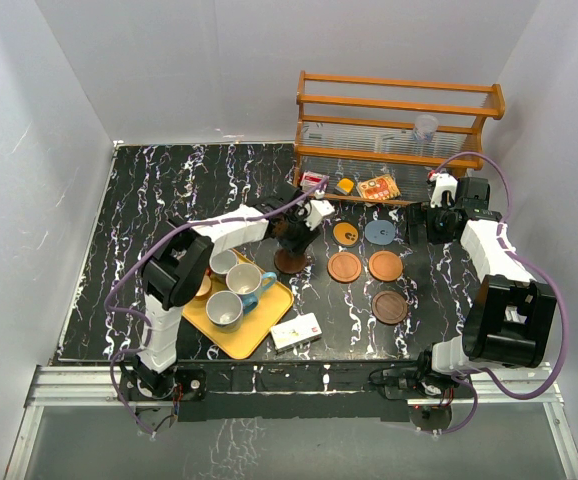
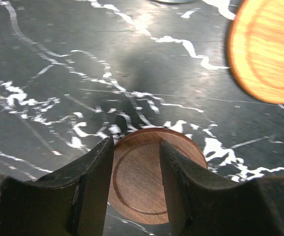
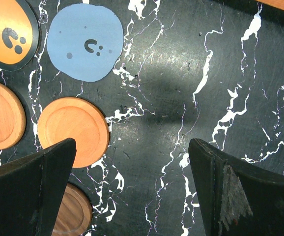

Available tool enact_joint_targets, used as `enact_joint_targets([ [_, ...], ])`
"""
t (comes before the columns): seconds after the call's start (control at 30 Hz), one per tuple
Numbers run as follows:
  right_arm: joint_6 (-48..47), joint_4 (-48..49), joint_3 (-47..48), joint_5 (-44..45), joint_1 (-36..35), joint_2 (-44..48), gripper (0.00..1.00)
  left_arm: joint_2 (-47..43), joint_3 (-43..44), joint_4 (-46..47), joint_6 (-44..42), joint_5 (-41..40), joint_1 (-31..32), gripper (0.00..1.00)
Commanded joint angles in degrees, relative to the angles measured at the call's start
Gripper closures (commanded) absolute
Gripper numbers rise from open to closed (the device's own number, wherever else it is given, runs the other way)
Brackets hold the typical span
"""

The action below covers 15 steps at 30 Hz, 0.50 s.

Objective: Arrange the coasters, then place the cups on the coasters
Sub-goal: Move the coaster to the center of the board.

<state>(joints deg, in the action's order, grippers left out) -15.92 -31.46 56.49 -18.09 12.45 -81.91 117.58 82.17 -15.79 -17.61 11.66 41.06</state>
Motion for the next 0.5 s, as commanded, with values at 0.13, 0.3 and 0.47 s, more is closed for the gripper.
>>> enact_joint_targets([
  [0.13, 0.47, 2.20, 1.79, 0.49, 0.23, 0.63, 0.02, 2.19, -6.92, -10.37, -1.58, 2.62, 6.52, 0.59],
  [0.3, 0.37, 2.20, 1.79, 0.66, 0.21, 0.52, 0.02, 2.03, -7.07, -10.05, -1.99, 2.75, 10.07, 0.59],
  [0.47, 0.37, 2.20, 1.79, 0.77, 0.23, 0.59, 0.02, 2.81, -5.98, -10.14, -1.97, 3.28, 13.18, 0.59],
])
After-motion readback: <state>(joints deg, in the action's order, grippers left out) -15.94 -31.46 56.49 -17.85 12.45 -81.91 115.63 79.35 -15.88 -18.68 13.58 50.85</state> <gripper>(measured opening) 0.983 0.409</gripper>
